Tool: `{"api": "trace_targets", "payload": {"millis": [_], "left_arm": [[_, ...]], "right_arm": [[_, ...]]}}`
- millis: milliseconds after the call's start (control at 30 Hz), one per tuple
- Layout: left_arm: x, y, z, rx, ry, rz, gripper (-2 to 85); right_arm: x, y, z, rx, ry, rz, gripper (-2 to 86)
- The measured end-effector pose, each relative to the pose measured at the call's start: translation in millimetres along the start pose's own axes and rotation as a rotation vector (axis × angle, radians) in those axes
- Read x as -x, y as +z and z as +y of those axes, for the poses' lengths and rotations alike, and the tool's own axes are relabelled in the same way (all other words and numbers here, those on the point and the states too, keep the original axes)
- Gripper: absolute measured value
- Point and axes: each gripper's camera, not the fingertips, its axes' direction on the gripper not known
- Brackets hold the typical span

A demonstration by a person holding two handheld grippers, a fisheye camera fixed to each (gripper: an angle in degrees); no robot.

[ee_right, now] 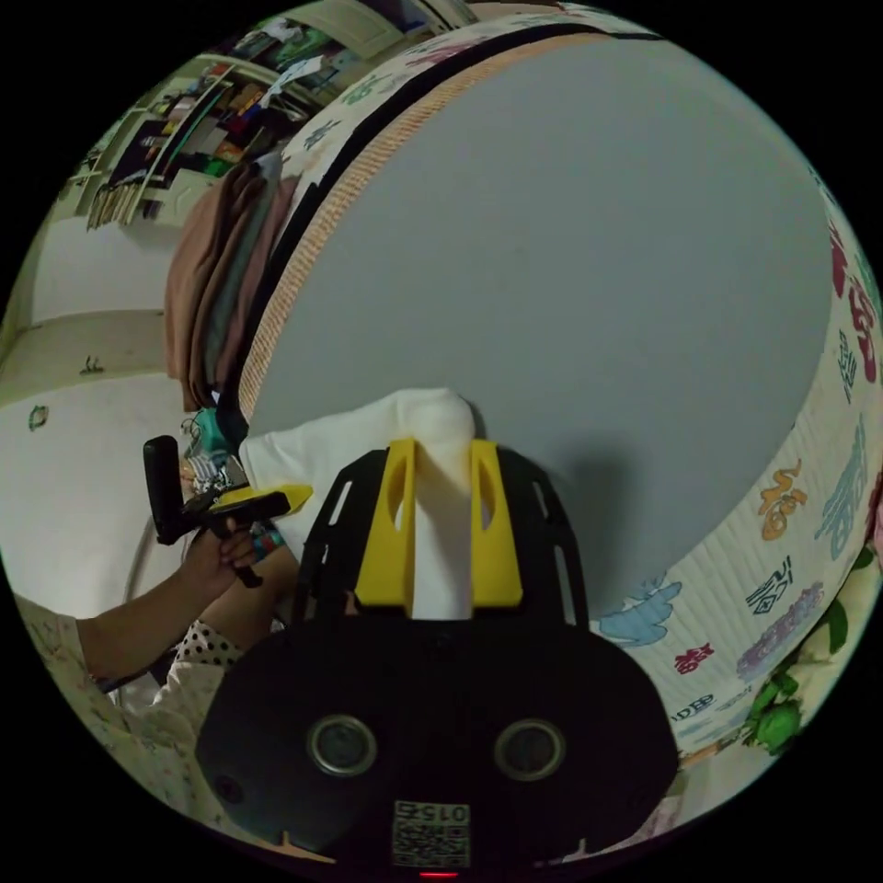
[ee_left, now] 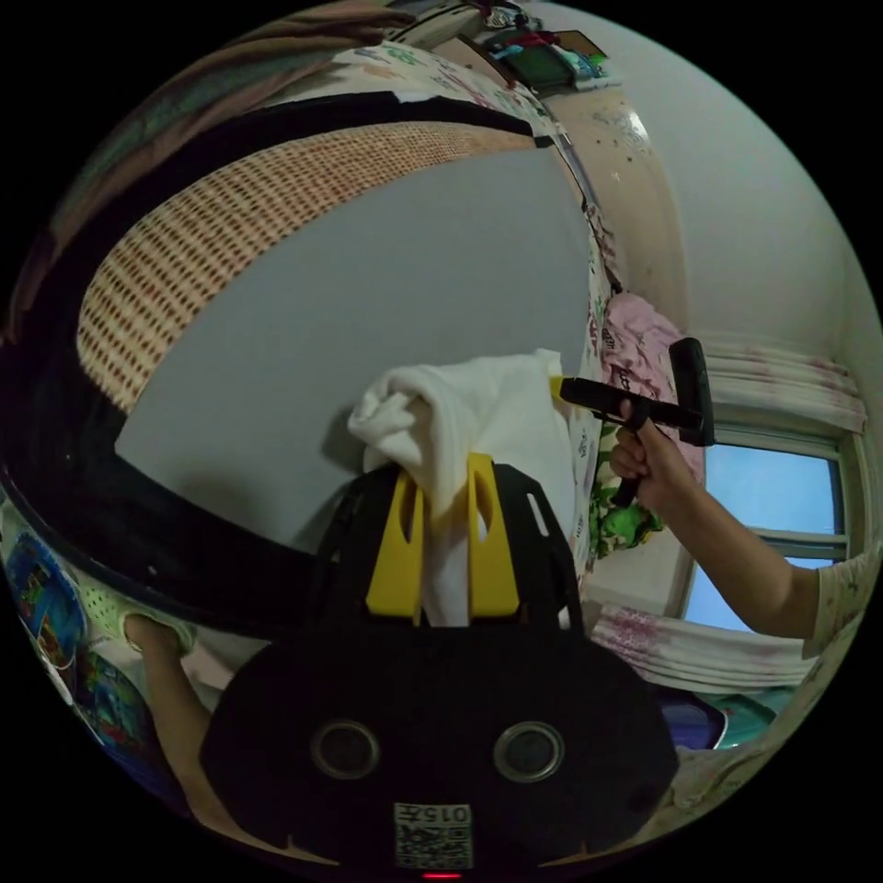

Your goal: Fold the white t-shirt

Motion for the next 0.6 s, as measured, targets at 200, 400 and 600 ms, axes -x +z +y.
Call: {"api": "trace_targets", "payload": {"millis": [200,400,600], "left_arm": [[67.8,-73.9,92.4,-0.055,-0.047,0.081,6.7],[143.5,-240.3,226.6,-0.327,-0.070,0.132,6.5],[206.2,-422.6,370.3,-0.628,-0.076,0.048,6.4]], "right_arm": [[58.3,84.2,8.7,-0.040,-0.121,-0.075,8.0],[177.0,148.8,33.2,-0.100,-0.405,-0.260,7.8],[284.5,248.9,30.4,-0.043,-0.658,-0.458,7.6]]}}
